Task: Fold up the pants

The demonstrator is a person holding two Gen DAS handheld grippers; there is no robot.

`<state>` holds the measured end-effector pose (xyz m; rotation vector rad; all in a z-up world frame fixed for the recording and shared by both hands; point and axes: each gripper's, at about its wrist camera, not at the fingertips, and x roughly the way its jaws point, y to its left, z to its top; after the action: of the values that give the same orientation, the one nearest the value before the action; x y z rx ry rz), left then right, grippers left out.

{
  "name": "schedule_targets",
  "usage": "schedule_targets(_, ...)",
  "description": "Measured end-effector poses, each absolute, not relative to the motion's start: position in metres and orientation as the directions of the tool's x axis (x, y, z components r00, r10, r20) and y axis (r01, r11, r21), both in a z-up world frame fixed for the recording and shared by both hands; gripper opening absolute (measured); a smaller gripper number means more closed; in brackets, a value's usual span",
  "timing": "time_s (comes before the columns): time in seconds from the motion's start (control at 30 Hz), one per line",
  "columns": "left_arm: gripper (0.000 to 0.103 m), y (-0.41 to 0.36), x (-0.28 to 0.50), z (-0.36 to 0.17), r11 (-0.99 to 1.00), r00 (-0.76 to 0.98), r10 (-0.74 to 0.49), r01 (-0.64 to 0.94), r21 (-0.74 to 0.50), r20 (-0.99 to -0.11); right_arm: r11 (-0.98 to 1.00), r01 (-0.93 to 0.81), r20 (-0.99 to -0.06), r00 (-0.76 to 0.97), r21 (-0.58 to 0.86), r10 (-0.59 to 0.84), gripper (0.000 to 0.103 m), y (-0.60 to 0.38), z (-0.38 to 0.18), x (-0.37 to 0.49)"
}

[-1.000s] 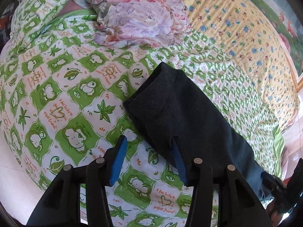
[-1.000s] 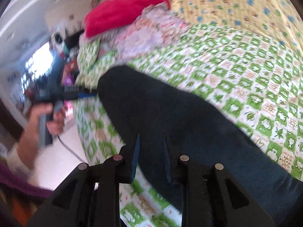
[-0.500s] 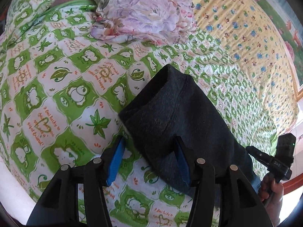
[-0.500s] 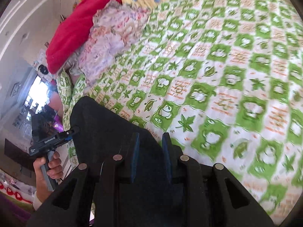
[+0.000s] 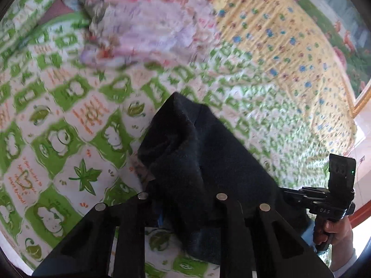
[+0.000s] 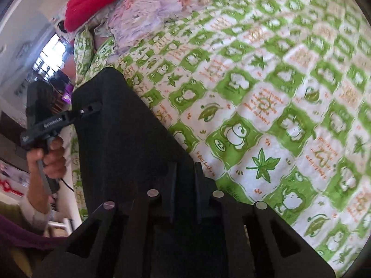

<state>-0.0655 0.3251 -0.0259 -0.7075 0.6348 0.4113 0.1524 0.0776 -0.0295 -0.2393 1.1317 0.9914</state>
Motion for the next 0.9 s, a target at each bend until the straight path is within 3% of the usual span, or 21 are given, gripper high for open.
schedule_targets(0.2,0.020,0.299,-0.101,0.032,0.770,0.815,0.219,-0.482,-0.417,-0.537,0.615,-0.788,-0.762,0.414,-0.026,0.498,0.011,0.086,0.018,0.119)
schedule_targets(0.33,0.020,0.302,-0.099,0.030,0.785,0.775,0.284,-0.526,-0.327,-0.564,0.631,-0.758,-0.705,0.538,-0.165,0.462,0.011,0.110,0.011,0.109)
schedule_targets(0.53,0.023,0.341,-0.091,-0.019,0.766,0.714,0.250,-0.559,-0.318,-0.654,0.659,-0.735,-0.736,0.534,-0.161,0.416,0.014,0.135,-0.039,0.127)
schedule_targets(0.63,0.036,0.345,-0.091,-0.031,0.752,0.668,0.266,-0.595,-0.284,-0.695,0.690,-0.709,-0.724,0.552,-0.147,0.413,0.036,0.132,-0.035,0.128)
schedule_targets(0.73,0.051,0.342,-0.106,-0.024,0.726,0.668,0.311,-0.626,-0.284,-0.676,0.719,-0.693,-0.688,0.552,-0.063,0.472,0.040,0.106,-0.012,0.122)
schedule_targets(0.9,0.056,0.330,-0.133,0.004,0.697,0.686,0.362,-0.649,-0.305,-0.632,0.754,-0.654,-0.634,0.559,0.058,0.534,0.051,0.051,0.015,0.097)
